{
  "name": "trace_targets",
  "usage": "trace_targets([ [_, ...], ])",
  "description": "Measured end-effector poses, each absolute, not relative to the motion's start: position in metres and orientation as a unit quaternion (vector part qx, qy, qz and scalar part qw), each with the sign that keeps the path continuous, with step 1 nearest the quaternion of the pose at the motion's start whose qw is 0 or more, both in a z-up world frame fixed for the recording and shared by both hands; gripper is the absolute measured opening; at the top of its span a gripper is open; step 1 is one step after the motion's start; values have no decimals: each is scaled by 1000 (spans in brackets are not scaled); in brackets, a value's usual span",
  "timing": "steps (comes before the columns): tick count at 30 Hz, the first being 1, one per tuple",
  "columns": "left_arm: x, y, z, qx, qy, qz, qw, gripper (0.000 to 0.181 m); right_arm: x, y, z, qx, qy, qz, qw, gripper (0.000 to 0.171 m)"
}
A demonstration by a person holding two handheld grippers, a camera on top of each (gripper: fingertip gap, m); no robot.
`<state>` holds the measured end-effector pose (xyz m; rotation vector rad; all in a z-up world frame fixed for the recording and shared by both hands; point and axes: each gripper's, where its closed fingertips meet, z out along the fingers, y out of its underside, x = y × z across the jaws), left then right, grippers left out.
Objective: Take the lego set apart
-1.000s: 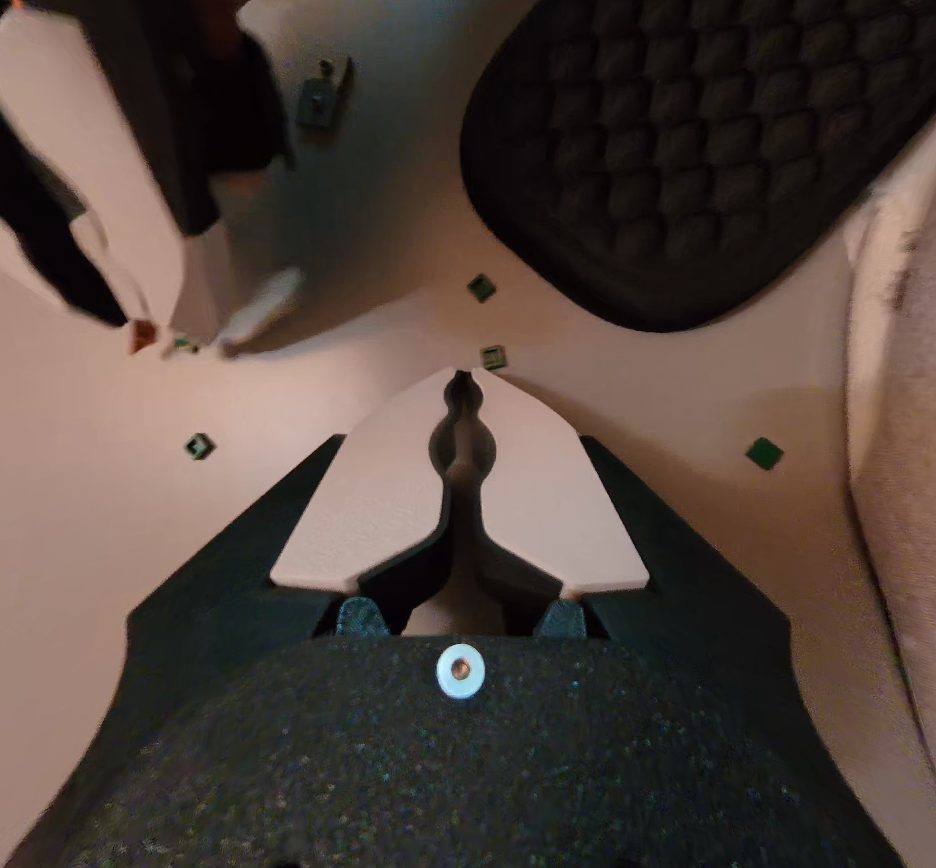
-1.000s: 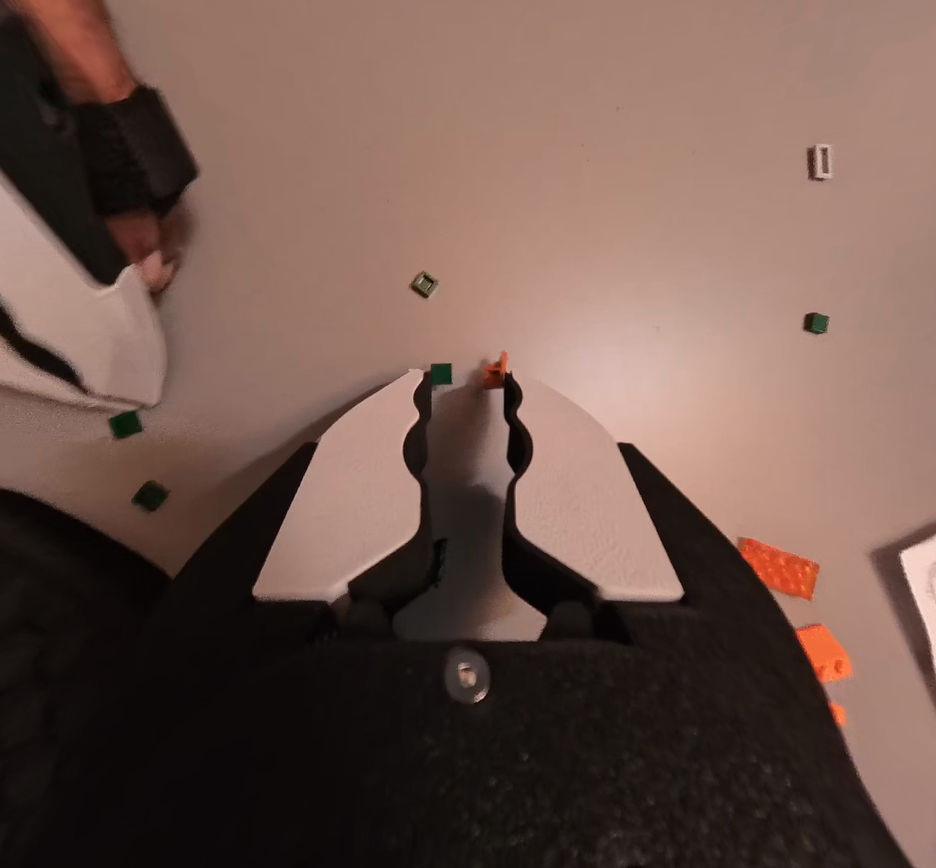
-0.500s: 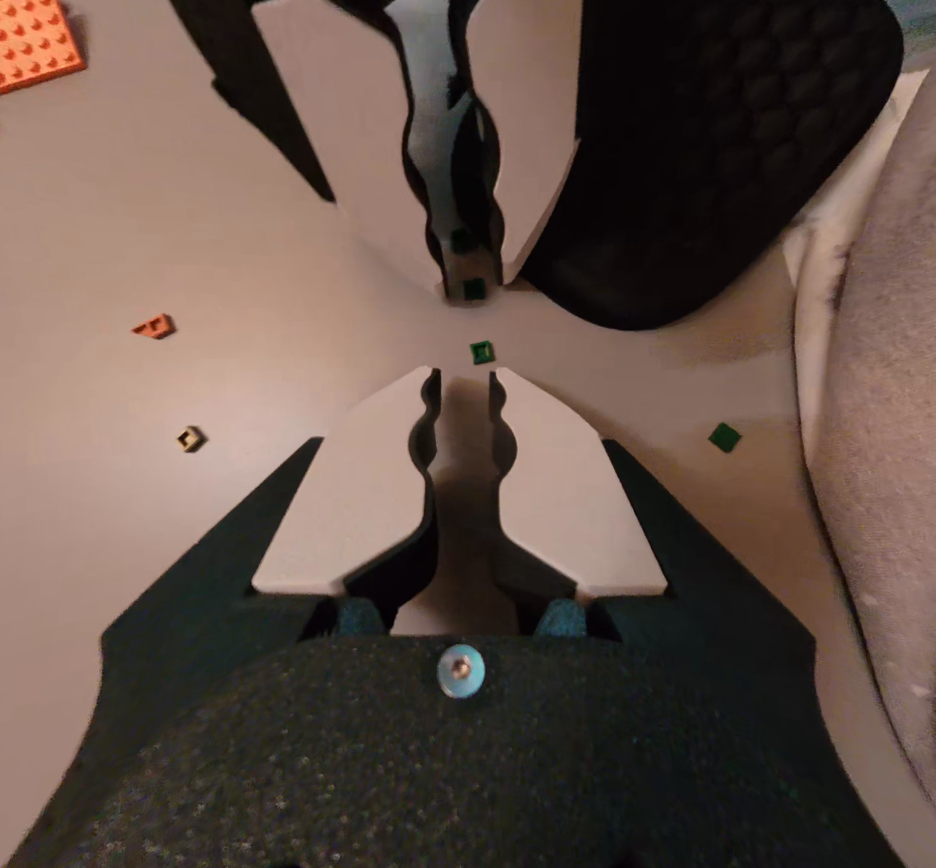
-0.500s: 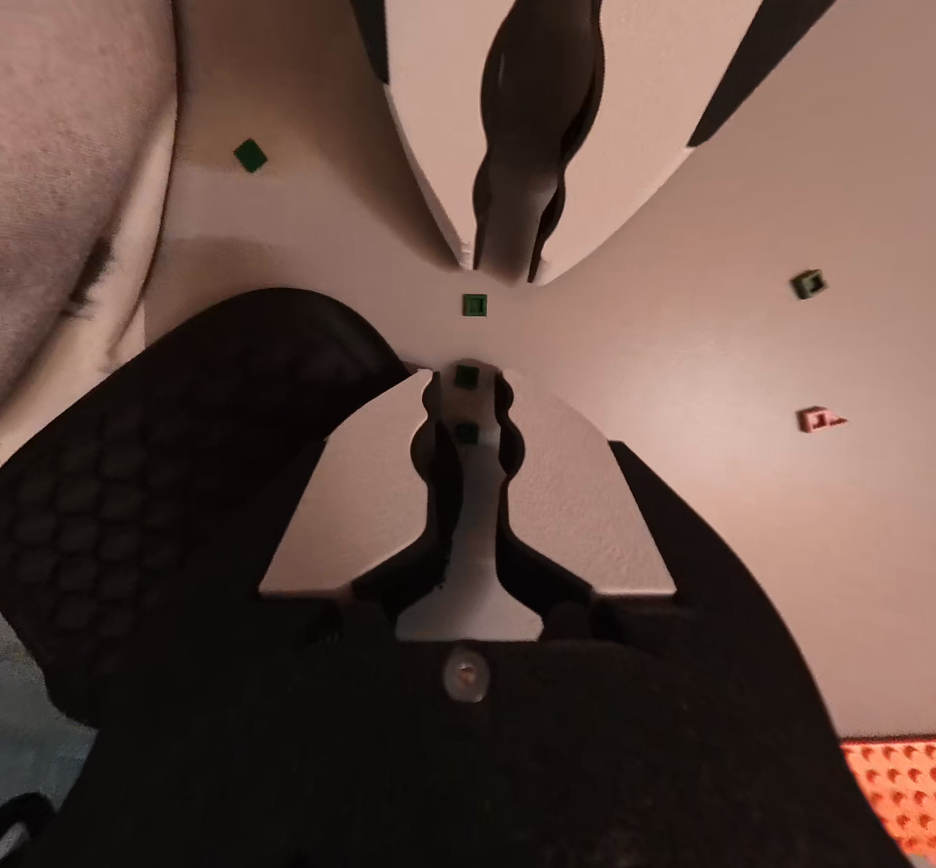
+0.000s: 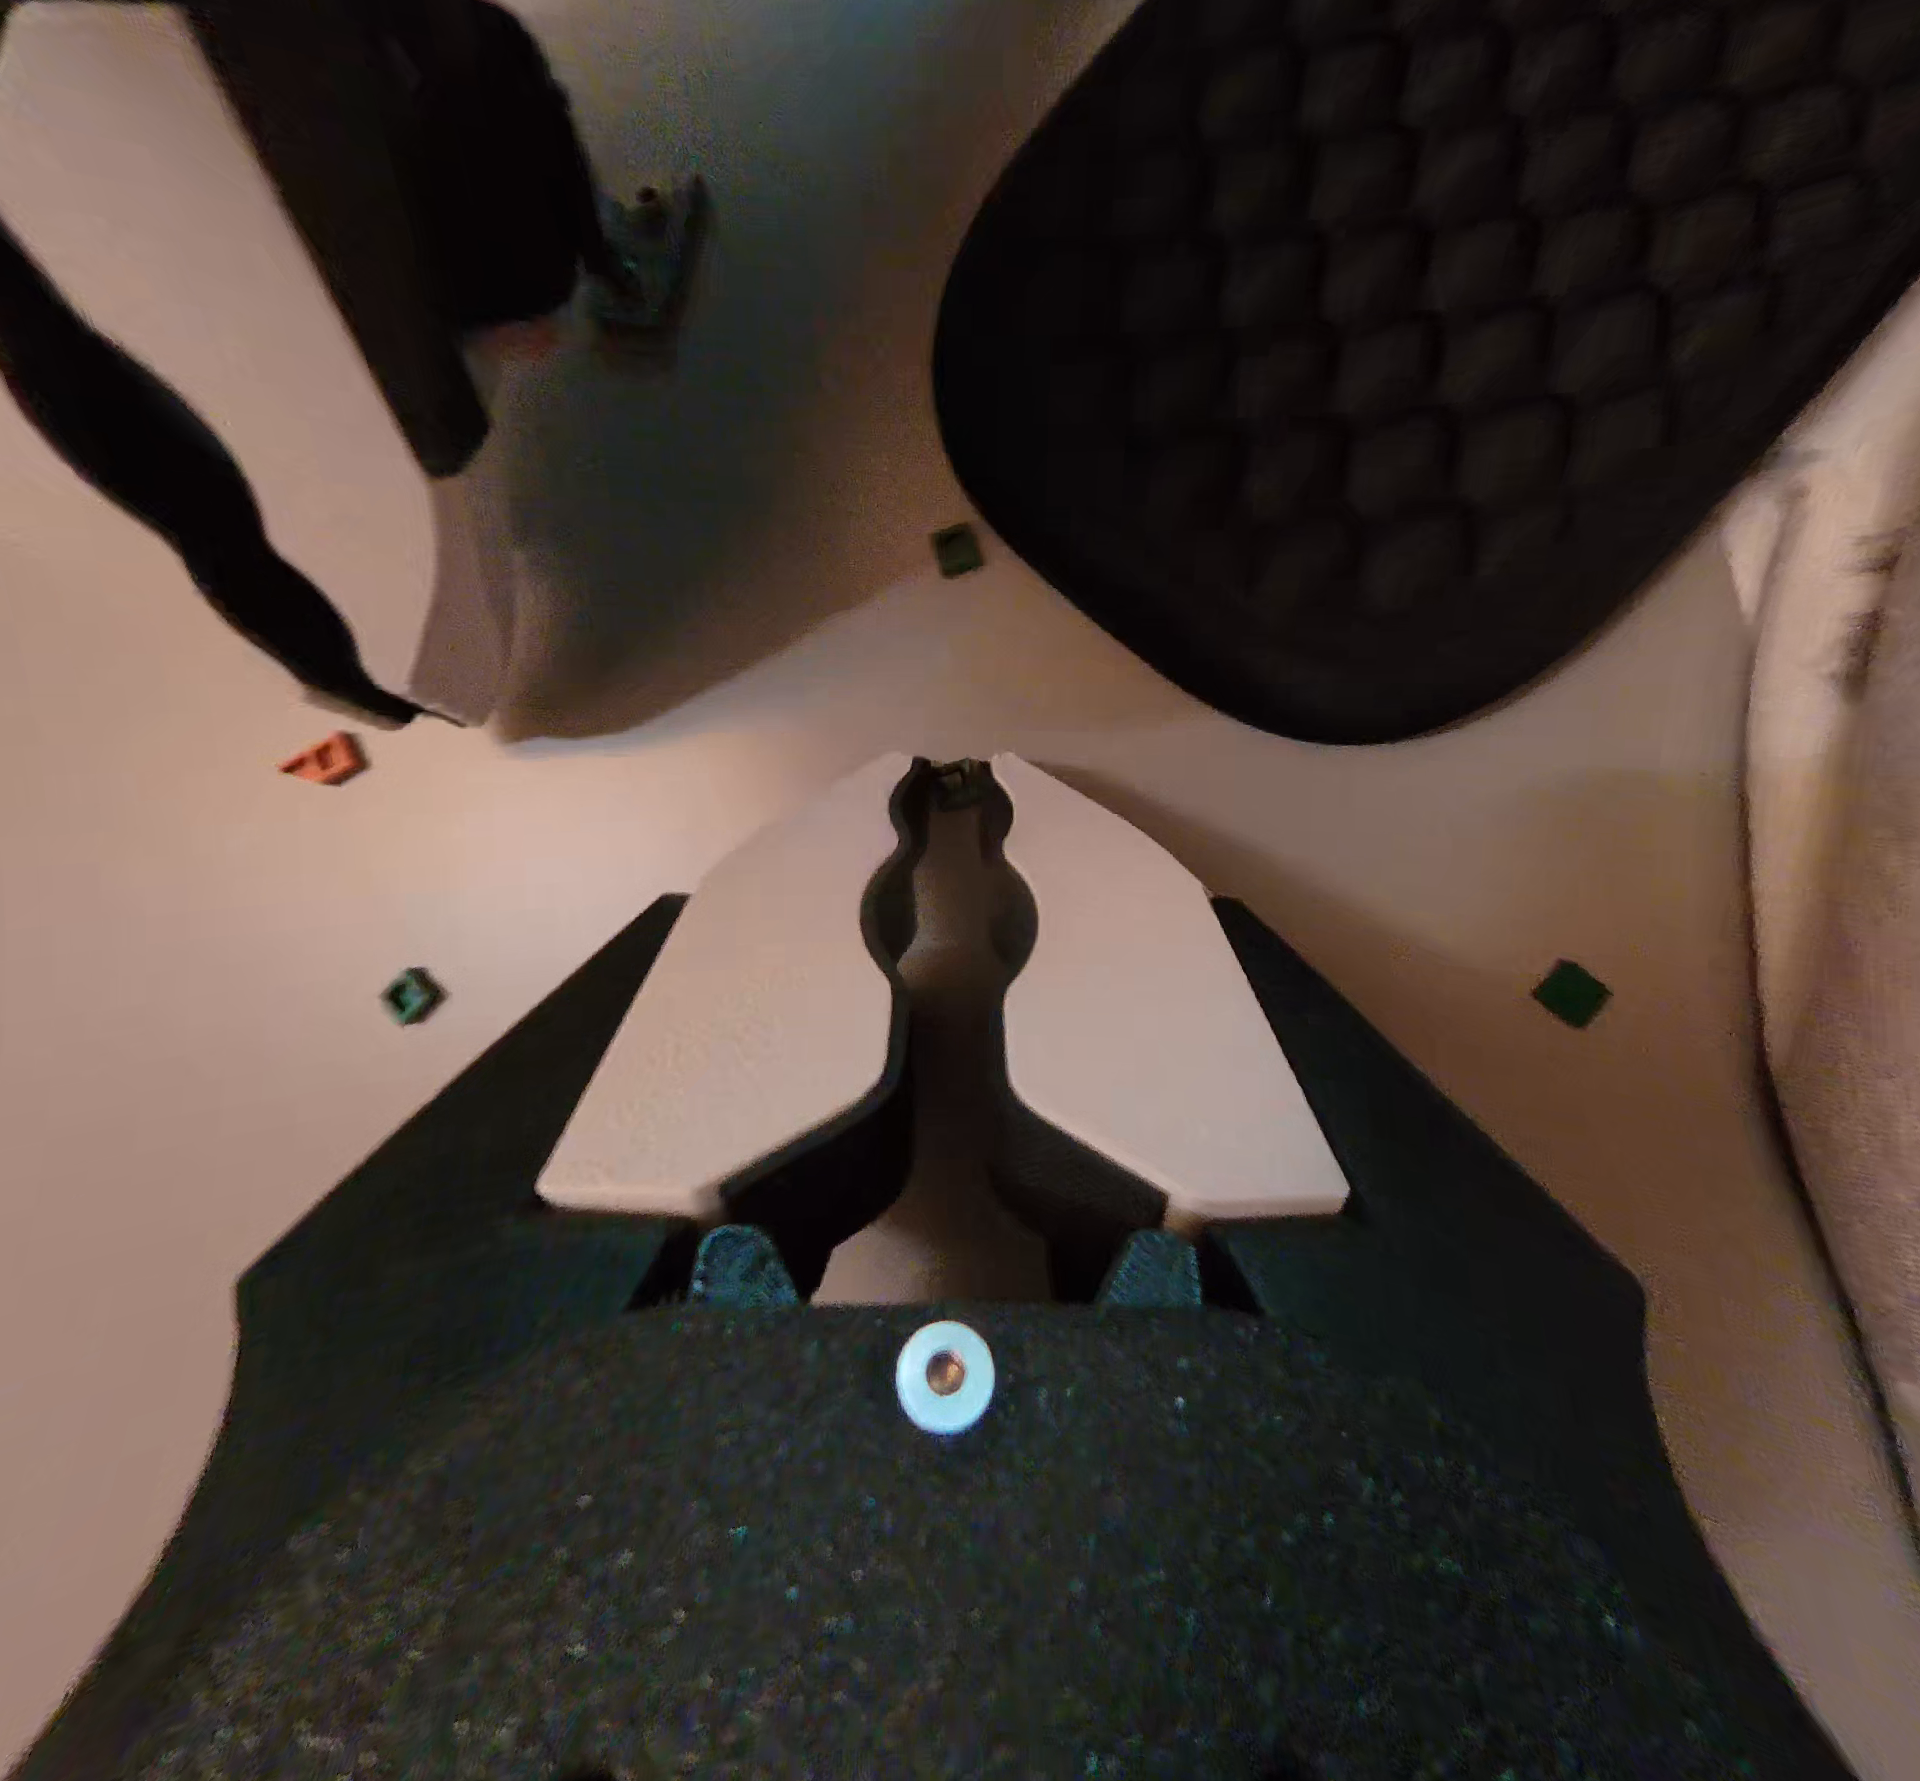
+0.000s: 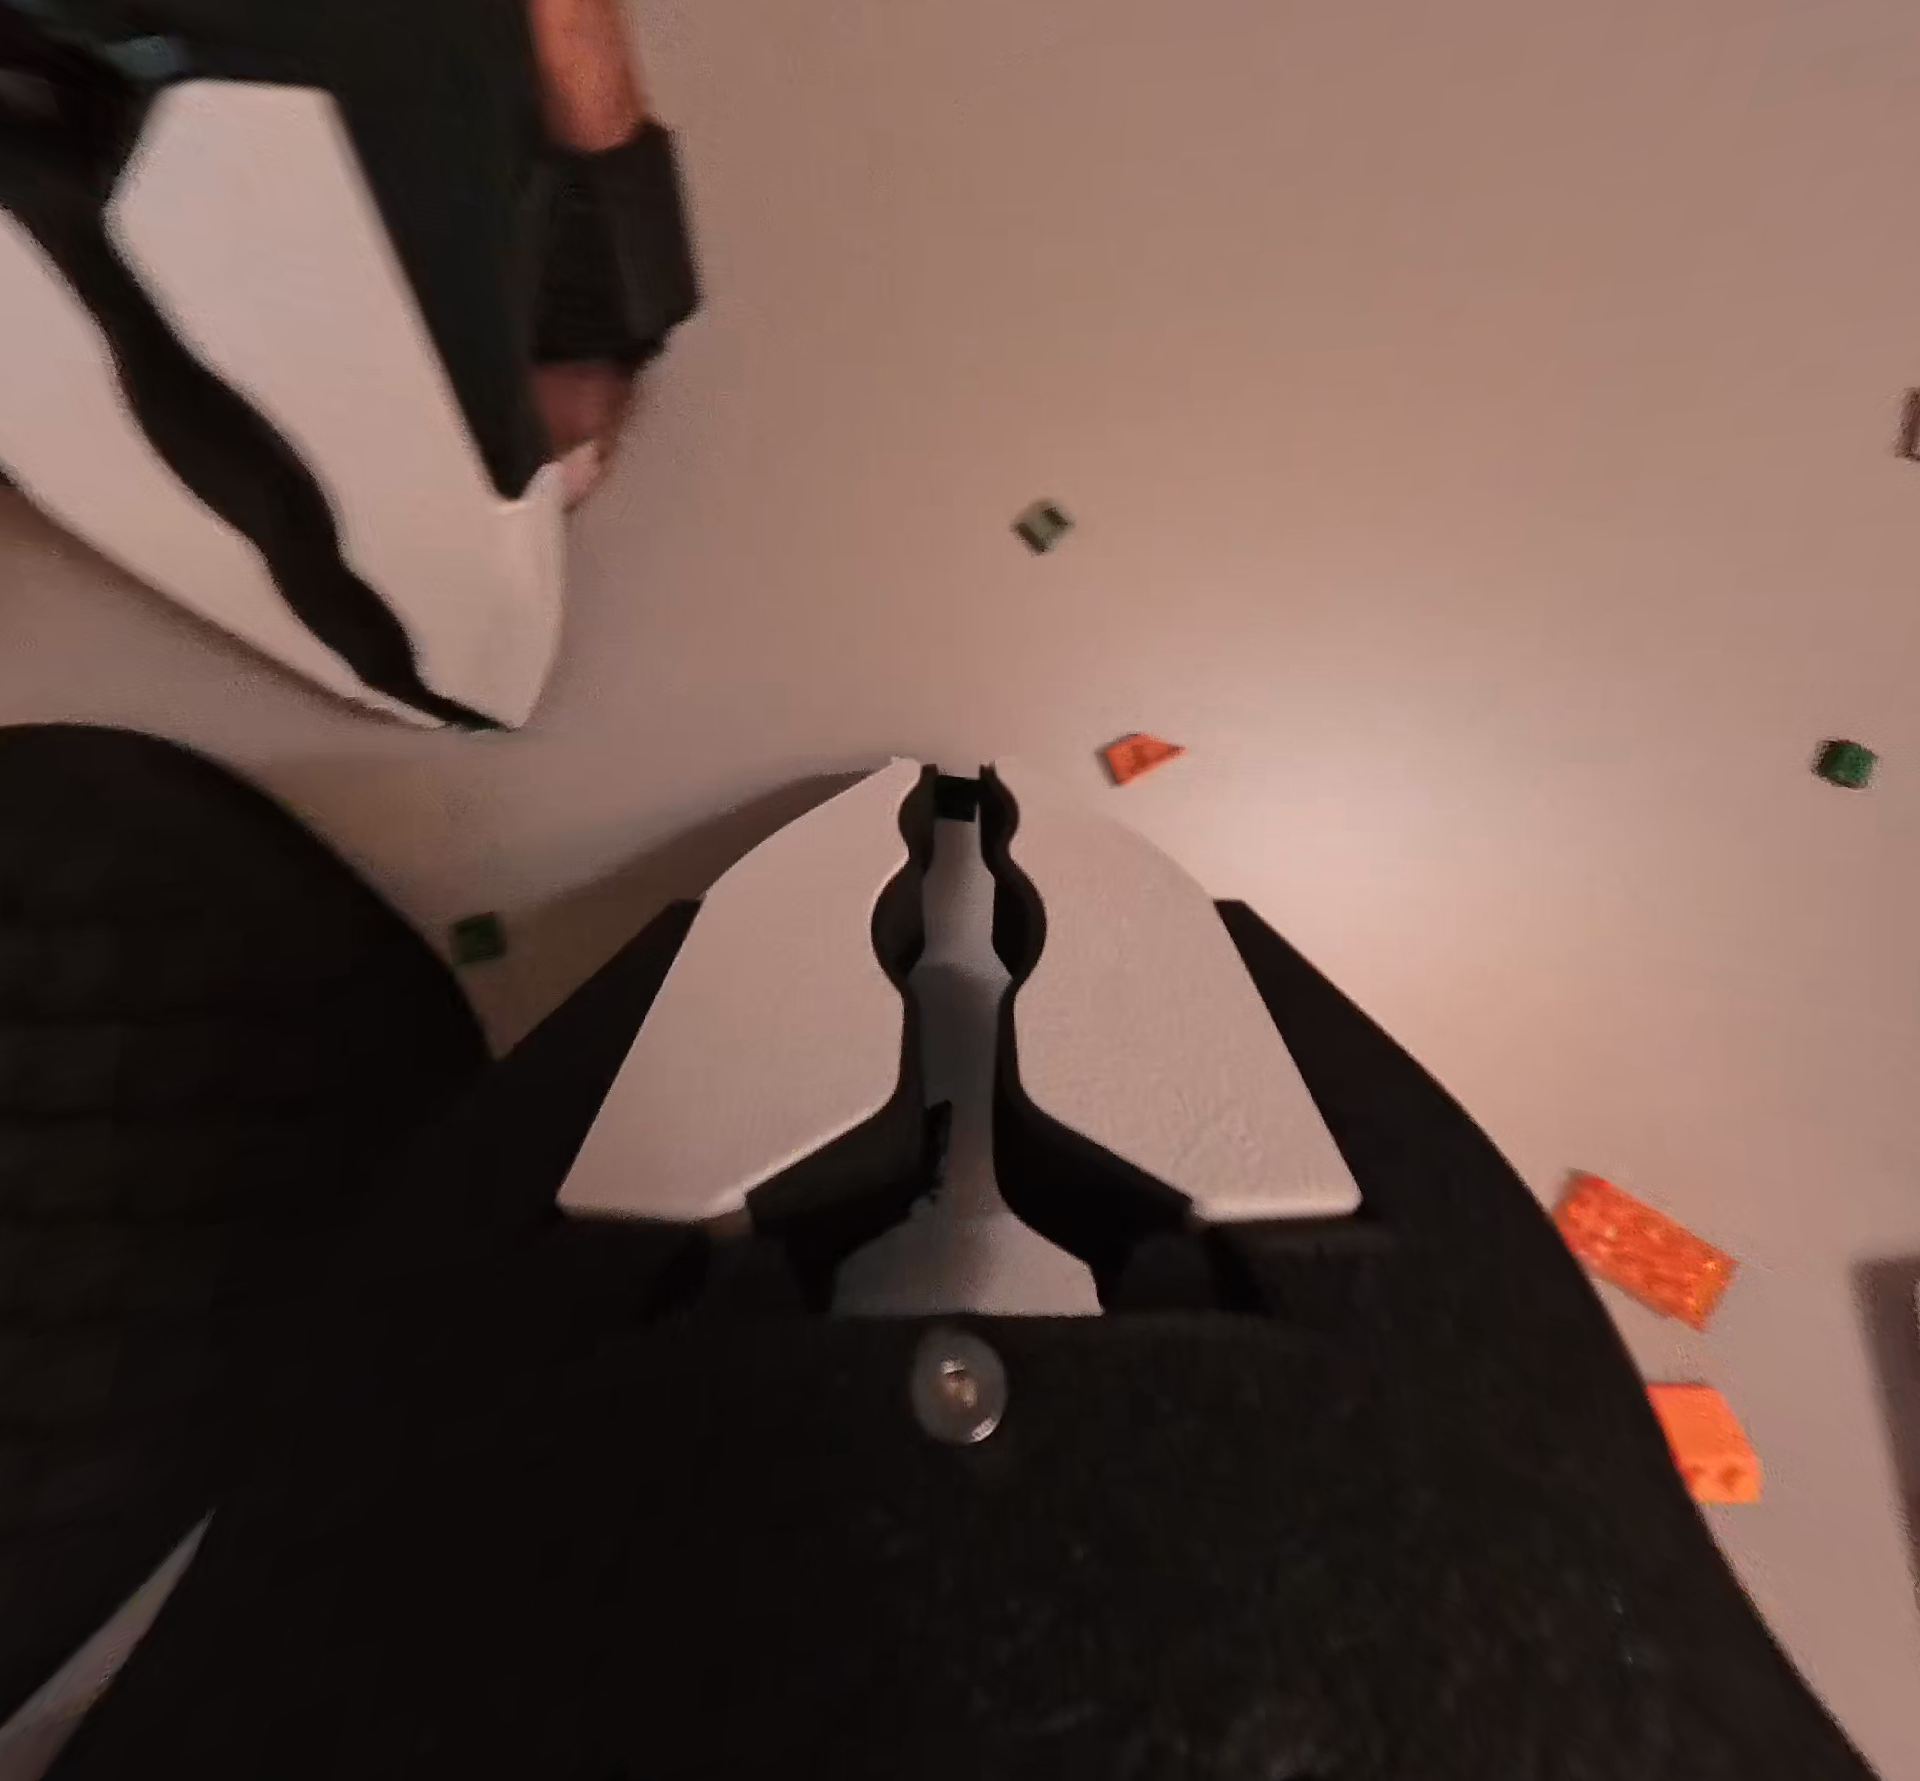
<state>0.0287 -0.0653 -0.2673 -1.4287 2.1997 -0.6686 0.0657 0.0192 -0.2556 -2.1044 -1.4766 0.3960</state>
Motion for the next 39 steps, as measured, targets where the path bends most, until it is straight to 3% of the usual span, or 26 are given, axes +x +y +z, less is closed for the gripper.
trace_targets([
  [10,32,14,-256,-591,716,-268,257,8,60,48,-259,-775,-546,150,282,19],
  [17,29,37,-249,-601,704,-253,283,24,66,17,-244,-761,-562,163,278,24],
  [28,-15,-92,-223,-453,804,-341,176,21,56,-78,-256,-694,-681,205,115,18],
  [39,-48,-147,-258,-395,857,-319,87,28,59,-78,-266,-692,-701,155,81,5],
])
